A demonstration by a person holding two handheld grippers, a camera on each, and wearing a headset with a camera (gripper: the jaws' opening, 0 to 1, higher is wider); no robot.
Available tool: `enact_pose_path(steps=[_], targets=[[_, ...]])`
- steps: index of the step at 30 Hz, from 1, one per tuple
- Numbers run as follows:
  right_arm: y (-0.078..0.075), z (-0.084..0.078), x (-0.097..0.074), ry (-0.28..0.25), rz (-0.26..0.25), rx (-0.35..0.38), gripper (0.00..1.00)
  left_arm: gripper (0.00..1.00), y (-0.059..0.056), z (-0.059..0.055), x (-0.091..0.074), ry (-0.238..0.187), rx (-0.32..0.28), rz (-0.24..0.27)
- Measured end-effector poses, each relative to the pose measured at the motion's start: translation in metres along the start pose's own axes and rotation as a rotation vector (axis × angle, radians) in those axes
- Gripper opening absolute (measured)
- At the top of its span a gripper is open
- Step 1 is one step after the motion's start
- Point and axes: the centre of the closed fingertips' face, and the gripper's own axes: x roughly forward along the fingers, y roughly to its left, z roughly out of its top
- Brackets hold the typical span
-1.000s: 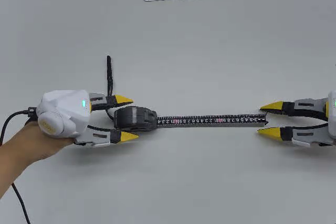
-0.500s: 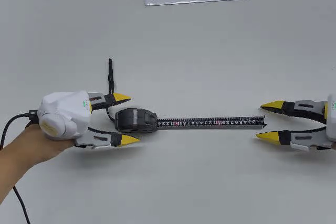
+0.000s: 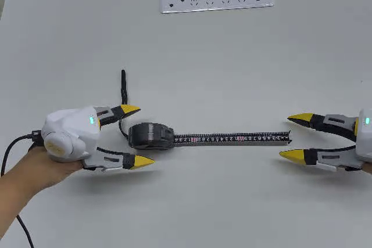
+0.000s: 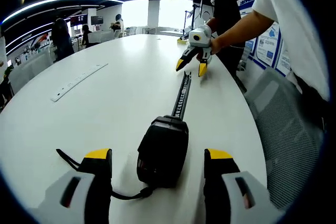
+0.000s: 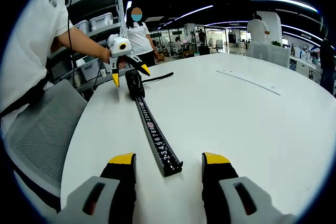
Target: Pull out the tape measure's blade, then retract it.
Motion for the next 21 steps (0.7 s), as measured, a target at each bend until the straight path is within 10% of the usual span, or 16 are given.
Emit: enact_pose_path(steps=[21], targets=[[0.012, 0.005, -0.001, -0.001, -0.134, 0.066, 0.58, 0.74, -0.002, 0.007, -0.015, -0.050, -0.107, 0.138]])
